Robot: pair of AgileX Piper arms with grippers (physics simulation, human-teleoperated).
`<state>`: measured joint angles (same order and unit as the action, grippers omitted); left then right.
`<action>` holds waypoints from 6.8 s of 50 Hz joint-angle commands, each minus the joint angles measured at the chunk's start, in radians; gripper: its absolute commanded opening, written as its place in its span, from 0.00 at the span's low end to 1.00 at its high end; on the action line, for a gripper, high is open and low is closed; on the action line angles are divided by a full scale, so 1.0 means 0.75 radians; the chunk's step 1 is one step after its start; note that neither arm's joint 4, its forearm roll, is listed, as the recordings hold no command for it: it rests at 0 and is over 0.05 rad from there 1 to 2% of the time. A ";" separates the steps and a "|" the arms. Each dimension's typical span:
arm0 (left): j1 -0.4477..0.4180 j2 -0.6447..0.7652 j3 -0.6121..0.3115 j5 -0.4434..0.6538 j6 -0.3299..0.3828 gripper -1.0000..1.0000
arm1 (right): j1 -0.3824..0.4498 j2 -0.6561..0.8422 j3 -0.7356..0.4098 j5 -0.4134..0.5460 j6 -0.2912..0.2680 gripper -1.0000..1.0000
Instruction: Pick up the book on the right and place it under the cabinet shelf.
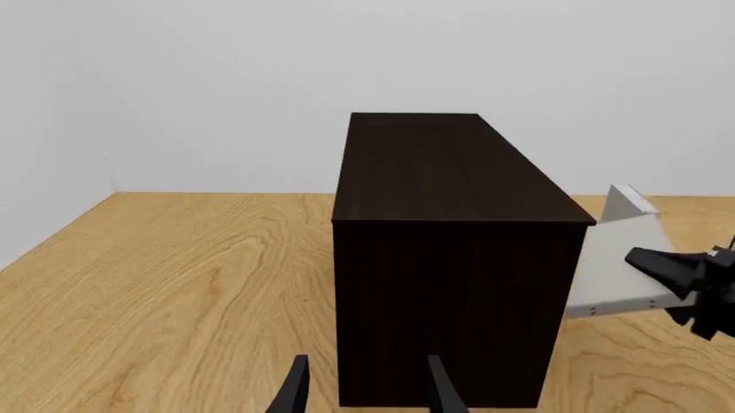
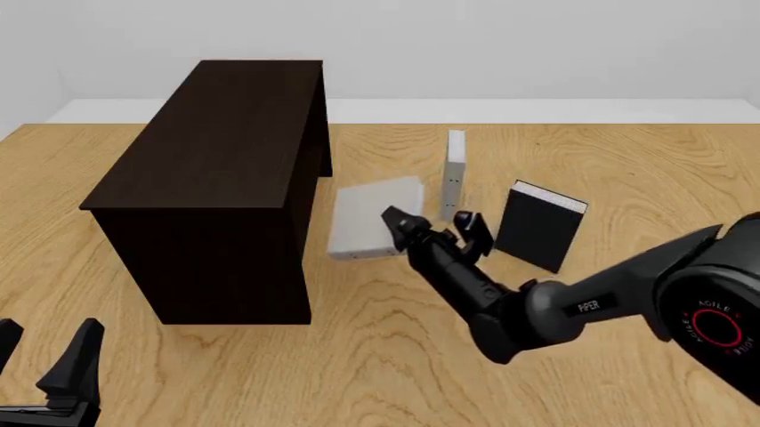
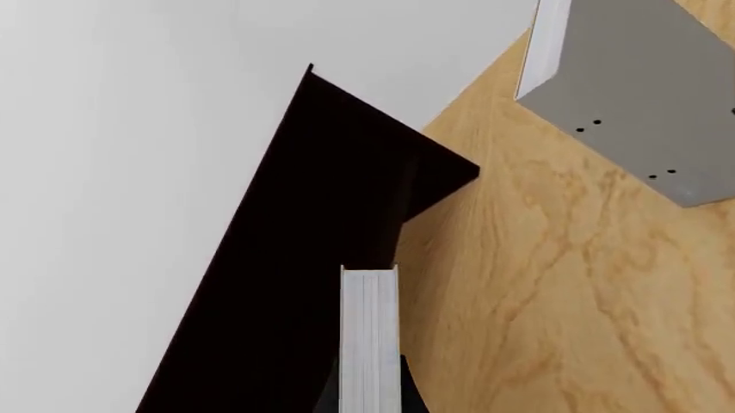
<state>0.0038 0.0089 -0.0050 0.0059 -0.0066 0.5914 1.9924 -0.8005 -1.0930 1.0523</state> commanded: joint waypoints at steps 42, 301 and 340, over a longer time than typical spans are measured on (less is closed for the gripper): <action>0.000 -0.002 -0.001 0.003 0.000 1.00 | -0.010 0.302 -0.119 -0.124 0.106 0.00; -0.008 0.006 0.000 -0.007 0.000 1.00 | -0.146 0.042 -0.260 1.011 -1.102 1.00; -0.008 0.003 -0.001 -0.003 0.000 1.00 | -0.002 0.095 -0.422 1.082 -1.091 1.00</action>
<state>-0.0024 0.0116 -0.0062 0.0043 -0.0069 0.5482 2.0457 -1.0670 -0.2911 0.1898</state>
